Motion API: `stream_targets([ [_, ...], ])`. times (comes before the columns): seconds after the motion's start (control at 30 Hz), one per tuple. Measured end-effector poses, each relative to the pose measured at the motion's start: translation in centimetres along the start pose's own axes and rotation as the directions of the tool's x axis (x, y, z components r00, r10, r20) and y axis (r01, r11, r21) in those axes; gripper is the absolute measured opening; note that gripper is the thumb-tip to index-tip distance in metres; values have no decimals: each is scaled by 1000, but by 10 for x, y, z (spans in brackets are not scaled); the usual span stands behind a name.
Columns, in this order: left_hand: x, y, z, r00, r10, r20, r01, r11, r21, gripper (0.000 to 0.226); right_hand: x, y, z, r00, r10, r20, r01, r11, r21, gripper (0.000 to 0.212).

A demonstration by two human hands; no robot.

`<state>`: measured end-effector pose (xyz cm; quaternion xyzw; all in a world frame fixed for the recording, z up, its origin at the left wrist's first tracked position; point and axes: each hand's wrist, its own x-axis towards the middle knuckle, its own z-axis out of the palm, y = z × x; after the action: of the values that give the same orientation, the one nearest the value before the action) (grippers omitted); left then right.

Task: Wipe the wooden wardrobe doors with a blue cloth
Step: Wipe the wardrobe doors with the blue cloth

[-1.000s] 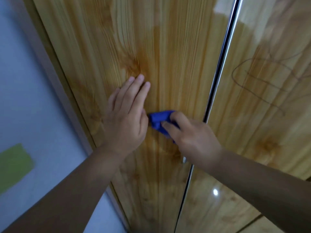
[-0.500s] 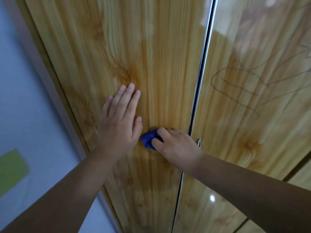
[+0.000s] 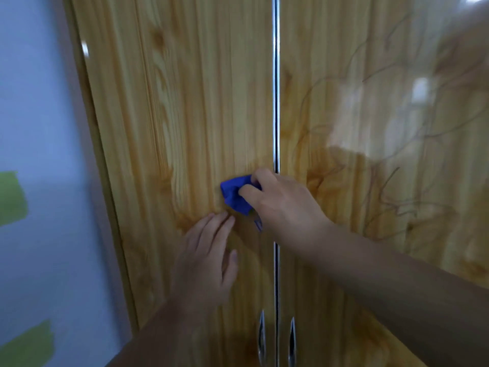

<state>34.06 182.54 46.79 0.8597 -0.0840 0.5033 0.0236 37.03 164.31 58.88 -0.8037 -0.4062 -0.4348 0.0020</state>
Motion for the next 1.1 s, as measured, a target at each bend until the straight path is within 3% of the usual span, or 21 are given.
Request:
stream_targets([
  [0.13,50,29,-15,993,100,-66,-107,988,-111,59,15,24,-46,985,108,-132,-83,980,183,35],
  [0.3,111,49,-33,968,182,-172,-195,979,-65,58,22,76,-105,907,238,-346,-136,946,294,41],
  [0.47,173,61,-54,948,190,-257,-200,980,-12,56,16,135,-154,817,345,-462,-250,934,256,41],
  [0.6,219,65,-73,927,219,-304,-226,974,12,53,13,167,-178,790,377,-484,-321,926,196,39],
  [0.73,257,61,-86,916,300,-267,-273,953,132,51,14,175,-182,789,377,-485,-356,924,140,40],
  [0.97,280,58,-79,896,341,-283,-297,937,185,48,26,156,-147,840,389,-379,-426,904,-16,34],
  [1.1,282,51,-70,861,381,-337,-331,922,199,48,29,149,-128,829,367,-422,-419,908,-33,27],
])
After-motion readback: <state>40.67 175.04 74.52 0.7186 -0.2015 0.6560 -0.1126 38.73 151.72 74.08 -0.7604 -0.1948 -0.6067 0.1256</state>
